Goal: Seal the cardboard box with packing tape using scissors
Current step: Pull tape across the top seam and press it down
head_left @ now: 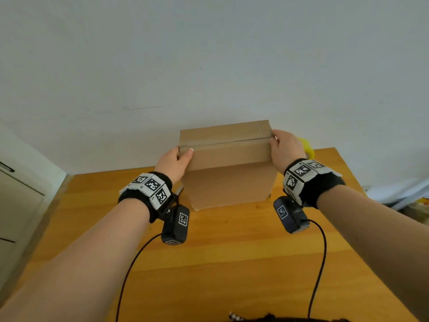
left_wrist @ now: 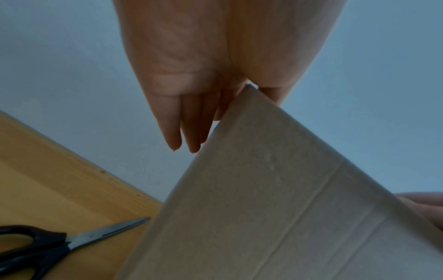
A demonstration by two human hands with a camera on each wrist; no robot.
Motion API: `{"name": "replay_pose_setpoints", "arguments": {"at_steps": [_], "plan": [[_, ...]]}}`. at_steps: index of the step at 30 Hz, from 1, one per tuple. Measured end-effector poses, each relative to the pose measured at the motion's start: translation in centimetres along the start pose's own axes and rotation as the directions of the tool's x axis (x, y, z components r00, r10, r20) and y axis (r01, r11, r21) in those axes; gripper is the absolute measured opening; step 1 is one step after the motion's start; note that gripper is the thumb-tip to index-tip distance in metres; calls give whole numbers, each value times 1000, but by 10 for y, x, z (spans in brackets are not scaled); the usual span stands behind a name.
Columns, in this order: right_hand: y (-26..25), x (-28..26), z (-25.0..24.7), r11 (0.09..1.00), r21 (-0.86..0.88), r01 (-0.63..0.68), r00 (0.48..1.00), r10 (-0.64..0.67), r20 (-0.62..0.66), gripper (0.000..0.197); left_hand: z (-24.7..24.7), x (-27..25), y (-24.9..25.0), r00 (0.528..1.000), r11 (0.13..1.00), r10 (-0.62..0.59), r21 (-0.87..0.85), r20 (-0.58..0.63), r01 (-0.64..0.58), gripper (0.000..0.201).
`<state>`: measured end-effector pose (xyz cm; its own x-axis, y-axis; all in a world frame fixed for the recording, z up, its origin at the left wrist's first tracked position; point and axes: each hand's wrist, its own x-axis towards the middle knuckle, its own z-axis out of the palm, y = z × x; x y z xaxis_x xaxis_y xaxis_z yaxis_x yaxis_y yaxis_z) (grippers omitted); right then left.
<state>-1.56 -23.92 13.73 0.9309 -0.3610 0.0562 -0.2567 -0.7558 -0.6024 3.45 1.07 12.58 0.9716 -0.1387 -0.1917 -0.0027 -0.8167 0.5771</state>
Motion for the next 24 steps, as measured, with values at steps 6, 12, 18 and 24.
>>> {"name": "replay_pose_setpoints", "arguments": {"at_steps": [6, 12, 18, 24], "plan": [[-24, -12, 11, 985, -125, 116, 993, -117, 3, 33, -13, -5, -8, 997, 997, 78, 18, 15, -78, 60], [-45, -18, 32, 947, -273, 168, 985, -170, 17, 35, -22, -7, -21, 989, 990, 137, 17, 54, -139, 53], [-58, -28, 47, 920, -343, 189, 982, -169, 88, 44, -22, -12, -27, 929, 918, 364, 194, -62, -347, 52], [-84, -43, 70, 867, -326, 375, 926, -340, 162, 51, -21, -10, -30, 885, 865, 466, 215, -10, -454, 43]]}}
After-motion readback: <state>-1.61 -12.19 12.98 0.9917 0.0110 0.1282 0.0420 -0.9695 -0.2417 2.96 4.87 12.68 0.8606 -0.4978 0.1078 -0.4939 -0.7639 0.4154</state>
